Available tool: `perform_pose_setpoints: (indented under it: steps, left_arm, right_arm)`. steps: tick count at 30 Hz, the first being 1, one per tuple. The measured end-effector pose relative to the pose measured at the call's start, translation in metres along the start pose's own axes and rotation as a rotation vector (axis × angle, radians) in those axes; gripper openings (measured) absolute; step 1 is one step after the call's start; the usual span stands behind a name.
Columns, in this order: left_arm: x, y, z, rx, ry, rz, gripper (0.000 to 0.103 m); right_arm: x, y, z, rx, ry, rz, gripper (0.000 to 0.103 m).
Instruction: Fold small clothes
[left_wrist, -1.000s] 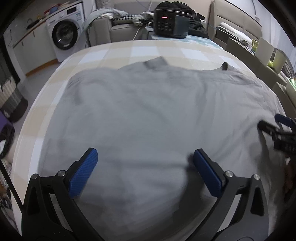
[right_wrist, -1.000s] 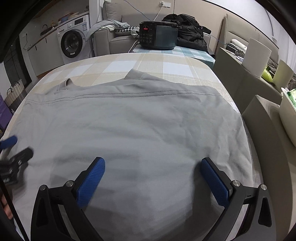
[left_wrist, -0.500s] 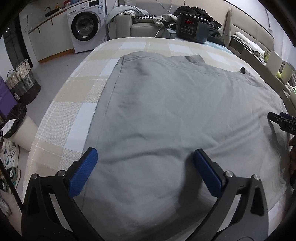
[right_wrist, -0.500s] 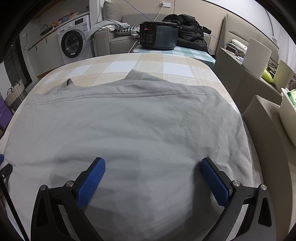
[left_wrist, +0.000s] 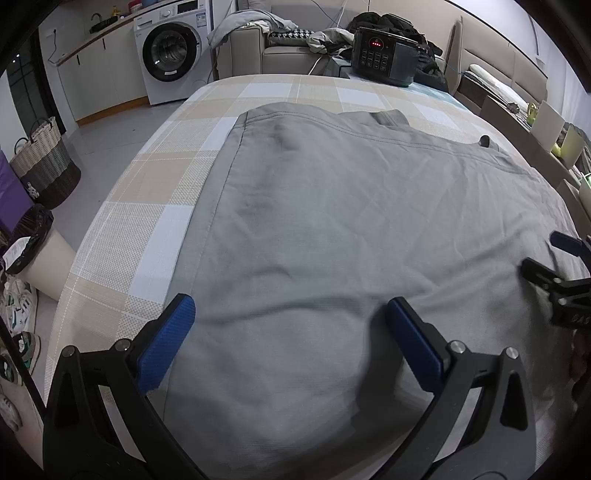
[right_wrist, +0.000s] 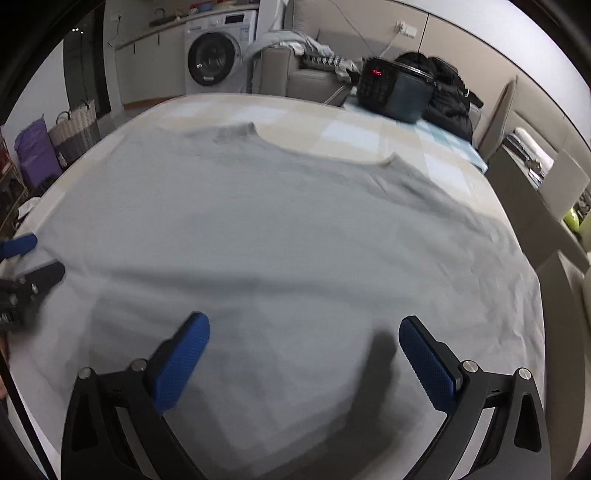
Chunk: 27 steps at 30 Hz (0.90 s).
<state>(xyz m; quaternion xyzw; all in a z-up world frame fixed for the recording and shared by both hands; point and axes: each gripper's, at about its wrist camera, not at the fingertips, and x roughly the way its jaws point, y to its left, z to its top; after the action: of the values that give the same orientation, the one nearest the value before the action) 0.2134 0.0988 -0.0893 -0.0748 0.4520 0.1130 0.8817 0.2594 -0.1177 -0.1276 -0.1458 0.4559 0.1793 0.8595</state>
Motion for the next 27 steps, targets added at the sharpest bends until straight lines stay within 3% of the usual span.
perform_pose_setpoints:
  steps: [2,7,9,13,14,15,17,20,22,24,26,27]
  left_arm:
    - [0.000,0.000,-0.001,-0.001,-0.001,-0.001,0.103]
    - [0.000,0.000,-0.001,-0.001,-0.001,-0.001,0.103]
    - [0.000,0.000,0.000,-0.001,-0.001,-0.001,0.103]
    - [-0.003,-0.001,-0.001,0.000,-0.003,0.003,0.100]
    - [-0.008,-0.002,-0.002,0.002,-0.008,0.011,0.090]
    - [-0.017,-0.007,-0.002,0.011,-0.016,0.009,0.086]
    - [-0.044,-0.021,-0.003,0.073,-0.072,-0.067,0.088]
    - [-0.067,-0.055,-0.013,0.170,-0.145,-0.157,0.102]
    - [-0.057,-0.074,-0.023,0.247,-0.103,-0.225,0.103]
    - [-0.040,-0.085,-0.034,0.299,-0.046,-0.212,0.101]
    - [-0.028,-0.081,-0.041,0.288,-0.001,-0.192,0.102]
    - [-0.029,-0.075,-0.041,0.259,0.000,-0.223,0.102]
  right_arm:
    - [-0.005,-0.029,-0.011,0.045,-0.005,0.003,0.103]
    - [-0.020,-0.123,-0.046,0.290,0.010,-0.142,0.103]
    - [-0.024,-0.136,-0.052,0.354,0.010,-0.116,0.103]
    - [-0.037,-0.105,-0.045,0.247,-0.008,-0.215,0.103]
    - [-0.044,-0.092,-0.041,0.215,-0.027,-0.215,0.103]
    - [-0.053,-0.077,-0.038,0.191,-0.051,-0.199,0.103]
    - [-0.065,-0.048,-0.033,0.150,-0.083,-0.133,0.103]
    - [-0.061,0.001,-0.021,0.072,-0.063,-0.024,0.103]
    - [-0.048,0.027,-0.020,0.015,-0.025,0.006,0.103]
    - [-0.039,0.036,-0.024,-0.007,0.000,0.015,0.102]
    - [-0.043,0.026,-0.031,0.015,0.001,0.032,0.103]
    - [-0.045,0.014,-0.036,0.039,0.009,0.053,0.103]
